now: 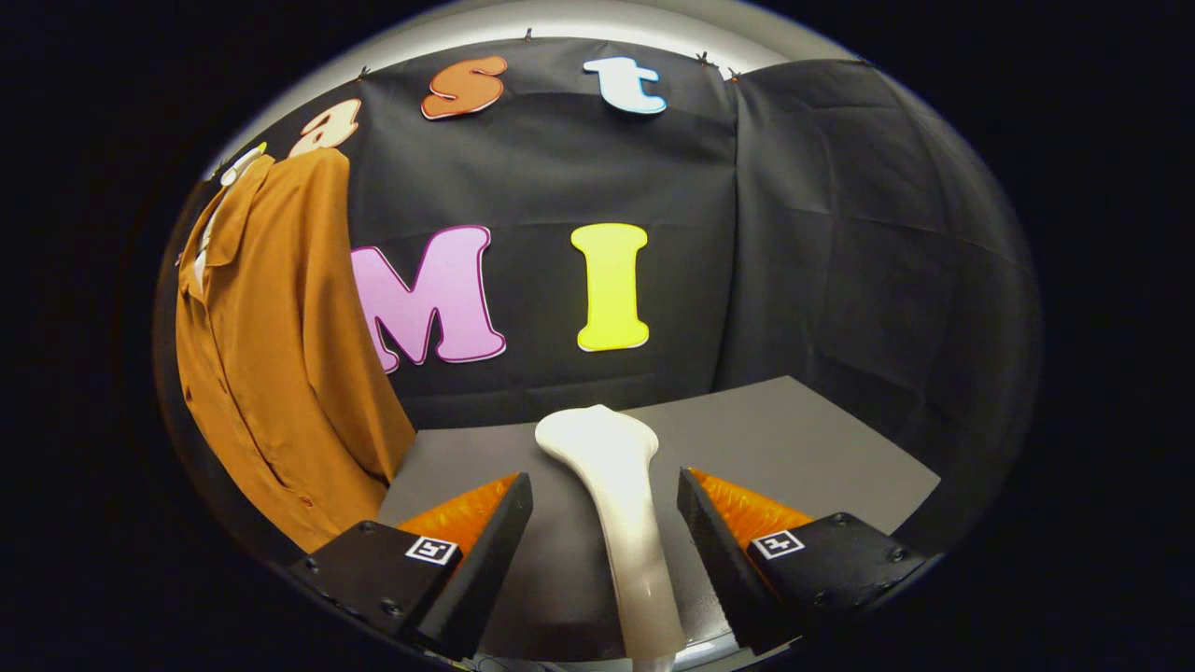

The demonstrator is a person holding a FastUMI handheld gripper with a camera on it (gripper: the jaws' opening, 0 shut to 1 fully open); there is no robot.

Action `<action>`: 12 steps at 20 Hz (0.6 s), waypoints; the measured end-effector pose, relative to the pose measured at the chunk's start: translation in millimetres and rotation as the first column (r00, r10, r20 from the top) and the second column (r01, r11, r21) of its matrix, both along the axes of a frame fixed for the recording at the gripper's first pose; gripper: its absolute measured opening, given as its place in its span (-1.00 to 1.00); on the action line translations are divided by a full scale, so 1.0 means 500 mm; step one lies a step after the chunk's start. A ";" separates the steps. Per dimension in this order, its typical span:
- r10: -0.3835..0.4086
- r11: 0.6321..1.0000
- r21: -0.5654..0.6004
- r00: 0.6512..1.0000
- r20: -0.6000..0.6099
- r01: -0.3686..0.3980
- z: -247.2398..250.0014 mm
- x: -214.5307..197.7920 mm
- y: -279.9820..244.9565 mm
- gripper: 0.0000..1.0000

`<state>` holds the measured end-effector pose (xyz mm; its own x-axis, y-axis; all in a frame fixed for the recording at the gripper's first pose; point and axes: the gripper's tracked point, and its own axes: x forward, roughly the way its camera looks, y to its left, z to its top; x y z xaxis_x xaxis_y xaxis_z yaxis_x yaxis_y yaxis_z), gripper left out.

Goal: Iron the clothes twice with a garment steamer, once on the left side and once on the right side.

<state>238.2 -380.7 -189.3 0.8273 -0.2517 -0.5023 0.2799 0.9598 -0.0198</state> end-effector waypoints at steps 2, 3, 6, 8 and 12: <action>0.001 1.000 0.018 0.999 -0.043 0.000 -0.028 0.002 -0.005 0.96; -0.002 1.000 0.029 0.998 -0.062 0.004 -0.039 0.004 -0.010 0.96; -0.020 0.998 0.056 0.992 -0.124 0.027 -0.078 0.014 -0.023 0.90; -0.028 0.997 0.065 0.985 -0.170 0.040 -0.101 0.010 -0.032 0.84; 0.004 0.999 0.053 0.969 -0.245 0.010 -0.134 0.003 -0.033 0.07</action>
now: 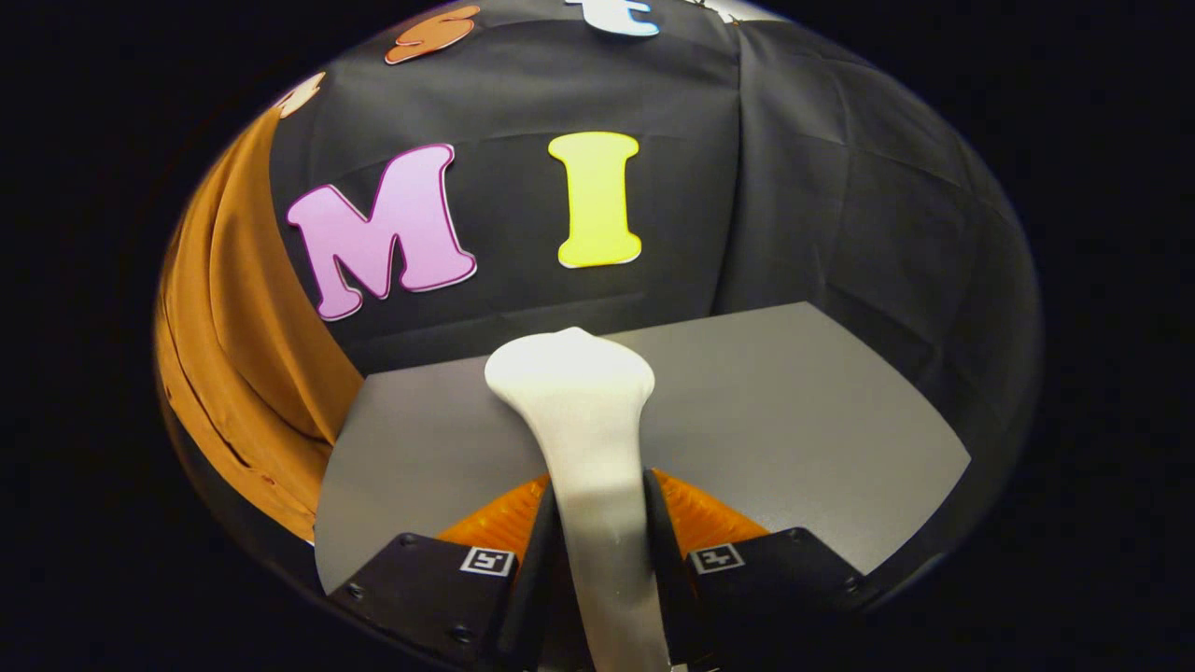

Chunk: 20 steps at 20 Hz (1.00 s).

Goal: Iron the clothes twice with a garment steamer, once on the left side and once on the right side.

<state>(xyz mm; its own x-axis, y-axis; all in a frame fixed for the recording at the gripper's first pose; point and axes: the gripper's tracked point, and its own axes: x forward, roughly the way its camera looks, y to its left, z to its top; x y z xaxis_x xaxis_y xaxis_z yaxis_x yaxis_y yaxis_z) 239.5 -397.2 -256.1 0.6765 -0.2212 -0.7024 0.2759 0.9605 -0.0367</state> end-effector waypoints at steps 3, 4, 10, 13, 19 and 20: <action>0.014 1.000 0.013 1.000 0.024 -0.014 0.018 -0.008 -0.003 -0.12; 0.015 1.000 0.019 0.999 0.047 -0.015 0.032 -0.007 -0.003 -0.17; 0.010 1.000 0.001 0.985 0.171 -0.010 0.124 -0.036 0.011 -0.18; 0.002 1.000 -0.003 0.974 0.225 -0.001 0.172 -0.060 0.029 -0.18; 0.004 0.999 -0.052 0.944 0.330 0.014 0.274 -0.089 0.106 -0.19; 0.010 0.998 -0.069 0.937 0.349 0.015 0.292 -0.089 0.127 -0.19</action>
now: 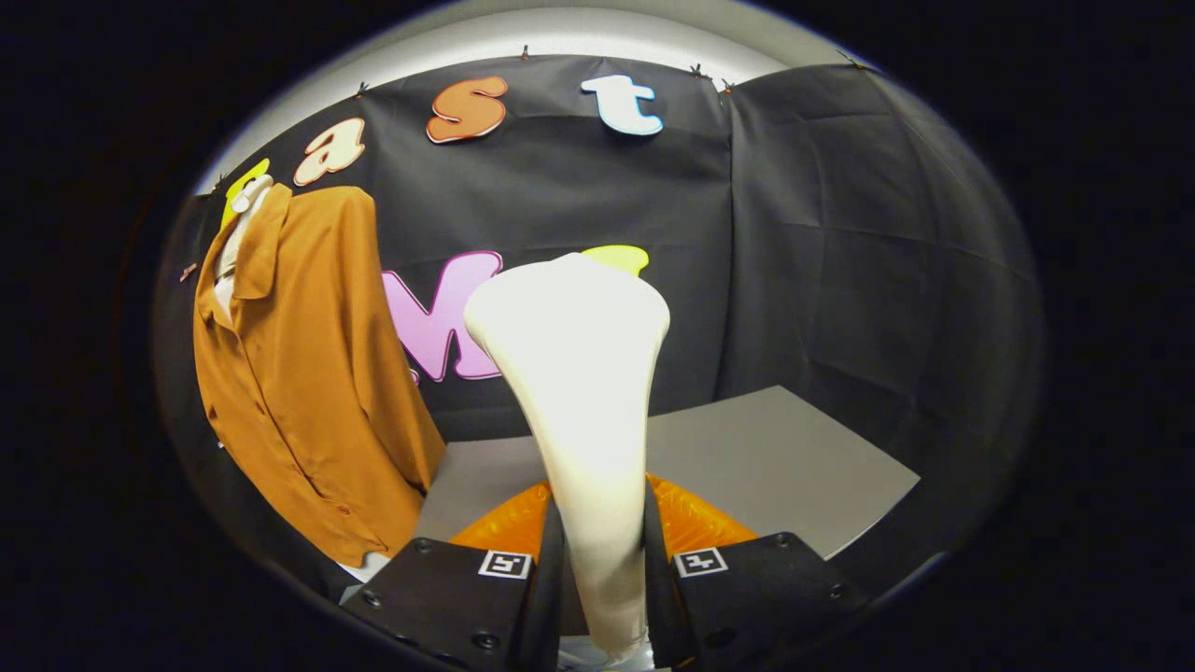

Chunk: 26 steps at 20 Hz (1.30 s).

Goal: Iron the clothes twice with a garment steamer, once on the left side and once on the right side.

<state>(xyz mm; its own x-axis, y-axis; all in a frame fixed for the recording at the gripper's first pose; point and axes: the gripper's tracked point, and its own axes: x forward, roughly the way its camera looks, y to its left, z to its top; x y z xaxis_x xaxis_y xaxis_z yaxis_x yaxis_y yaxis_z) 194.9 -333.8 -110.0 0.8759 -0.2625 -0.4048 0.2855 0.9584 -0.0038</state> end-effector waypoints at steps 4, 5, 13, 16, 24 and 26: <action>0.018 0.999 -0.040 0.997 0.080 -0.015 0.062 0.011 0.119 -0.19; 0.020 0.999 -0.043 0.995 0.097 -0.016 0.073 0.017 0.153 -0.19; 0.085 0.995 -0.058 0.990 0.113 -0.079 0.081 0.066 0.407 -0.19; 0.105 0.993 -0.062 0.989 0.100 -0.099 0.069 0.081 0.456 -0.19; 0.081 0.994 -0.074 0.997 0.020 -0.079 0.016 0.111 0.495 -0.19; 0.073 0.994 -0.076 0.997 -0.009 -0.074 -0.003 0.116 0.496 -0.19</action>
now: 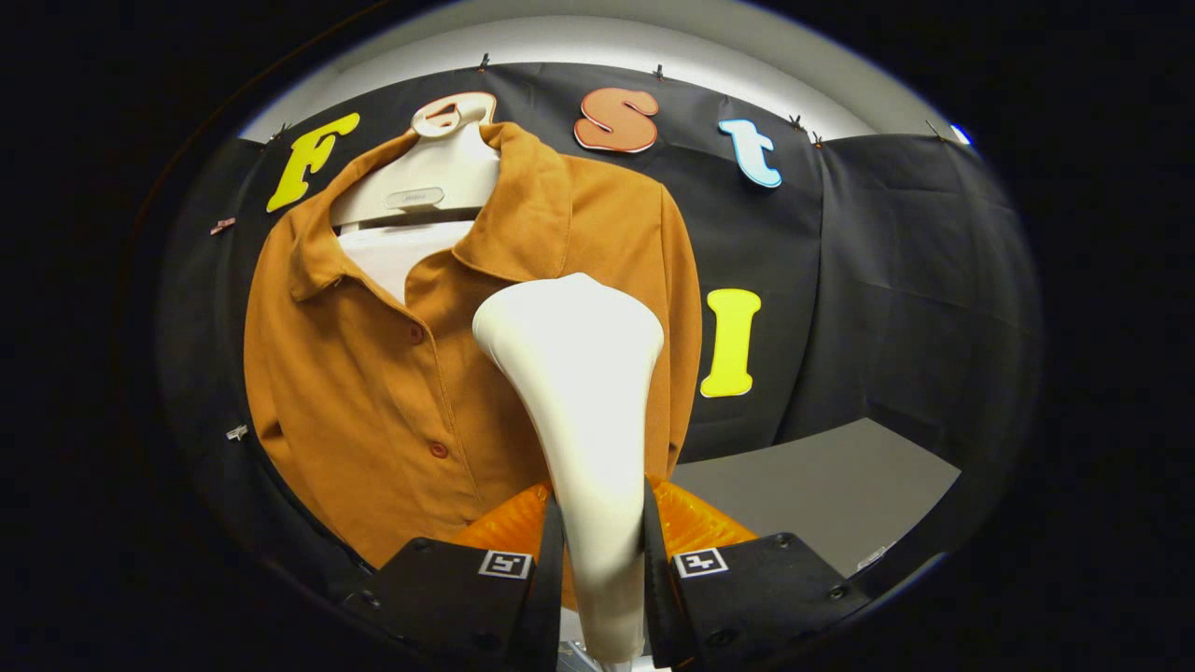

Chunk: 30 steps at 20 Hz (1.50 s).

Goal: Iron the clothes twice with a garment steamer, once on the left side and once on the right side.

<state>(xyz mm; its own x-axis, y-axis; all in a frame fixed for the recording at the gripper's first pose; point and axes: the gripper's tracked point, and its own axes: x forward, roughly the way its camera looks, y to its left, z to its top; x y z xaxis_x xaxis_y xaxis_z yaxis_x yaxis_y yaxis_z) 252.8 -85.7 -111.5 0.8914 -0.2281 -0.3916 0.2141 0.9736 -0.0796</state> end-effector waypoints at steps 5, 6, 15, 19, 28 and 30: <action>-0.032 0.999 -0.003 0.996 -0.087 0.032 -0.066 0.006 -0.004 -0.19; -0.034 0.999 0.002 0.993 -0.109 0.035 -0.081 0.003 -0.004 -0.19; -0.066 0.997 0.029 0.955 -0.290 0.078 -0.221 -0.043 -0.017 -0.18; -0.071 0.995 0.046 0.934 -0.351 0.093 -0.279 -0.057 -0.019 -0.18; -0.073 0.990 0.072 0.880 -0.470 0.120 -0.358 -0.083 -0.042 -0.18; -0.077 0.989 0.072 0.867 -0.492 0.129 -0.370 -0.094 -0.049 -0.18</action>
<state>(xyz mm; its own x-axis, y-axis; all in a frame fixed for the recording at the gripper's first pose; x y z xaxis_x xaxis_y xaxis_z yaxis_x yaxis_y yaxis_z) 205.8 -110.3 -296.4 0.5551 -0.2447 -0.7949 0.2729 0.9564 -0.1039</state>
